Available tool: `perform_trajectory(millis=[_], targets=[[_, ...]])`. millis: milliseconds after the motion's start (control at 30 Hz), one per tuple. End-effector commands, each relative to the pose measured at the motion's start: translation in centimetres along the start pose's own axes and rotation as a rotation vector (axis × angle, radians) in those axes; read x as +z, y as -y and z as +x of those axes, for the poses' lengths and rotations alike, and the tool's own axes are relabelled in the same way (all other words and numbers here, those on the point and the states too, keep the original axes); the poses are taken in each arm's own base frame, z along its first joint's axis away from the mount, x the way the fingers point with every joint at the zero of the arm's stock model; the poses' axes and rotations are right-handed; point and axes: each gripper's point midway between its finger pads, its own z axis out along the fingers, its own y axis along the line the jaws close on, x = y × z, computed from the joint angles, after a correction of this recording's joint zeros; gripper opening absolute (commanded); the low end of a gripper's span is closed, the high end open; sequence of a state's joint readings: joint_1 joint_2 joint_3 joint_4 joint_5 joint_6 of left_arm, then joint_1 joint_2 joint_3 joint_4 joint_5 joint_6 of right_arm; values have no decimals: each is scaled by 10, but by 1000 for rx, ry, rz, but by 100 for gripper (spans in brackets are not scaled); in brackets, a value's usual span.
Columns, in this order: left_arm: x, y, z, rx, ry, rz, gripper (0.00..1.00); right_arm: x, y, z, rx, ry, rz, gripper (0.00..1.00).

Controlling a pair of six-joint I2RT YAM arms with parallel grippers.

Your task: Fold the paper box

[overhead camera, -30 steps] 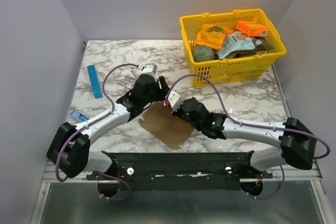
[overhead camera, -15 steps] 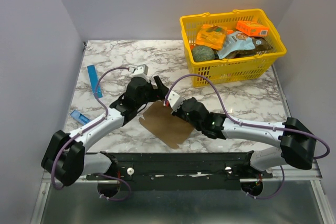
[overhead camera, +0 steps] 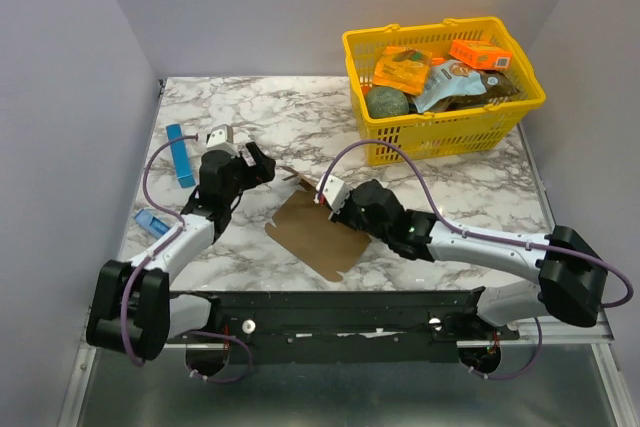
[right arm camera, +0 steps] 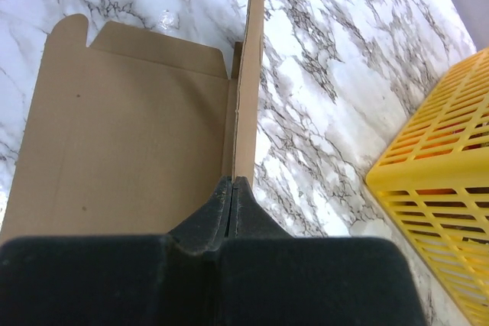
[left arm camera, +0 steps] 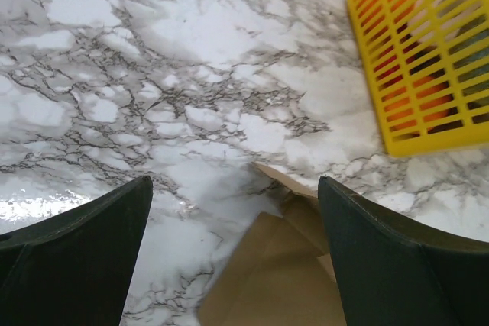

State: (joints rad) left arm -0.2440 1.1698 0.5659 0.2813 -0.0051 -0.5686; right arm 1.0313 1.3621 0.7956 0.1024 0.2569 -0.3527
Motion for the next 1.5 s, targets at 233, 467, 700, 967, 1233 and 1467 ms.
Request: perform_trajectory(millis=[233,467,700,967,1233,1467], targets=[[47,14,11,49,-24,160,94,-1,-14,43,-32,-148,-183,1],[42,9,-20,-8,89,92,93,4,-9,60,-59,-221,-158,1],[39,46,-36,55,124,273,94,8,5,65,-67,-253,-76,1],[14,65,-57,72,208,363,97,-13,10,18,27,-135,-157,1],[-16,58,-48,121,189,360,99,-3,14,27,145,-148,-314,1],[-21,42,-16,113,138,347,98,11,44,43,137,-200,-190,1]])
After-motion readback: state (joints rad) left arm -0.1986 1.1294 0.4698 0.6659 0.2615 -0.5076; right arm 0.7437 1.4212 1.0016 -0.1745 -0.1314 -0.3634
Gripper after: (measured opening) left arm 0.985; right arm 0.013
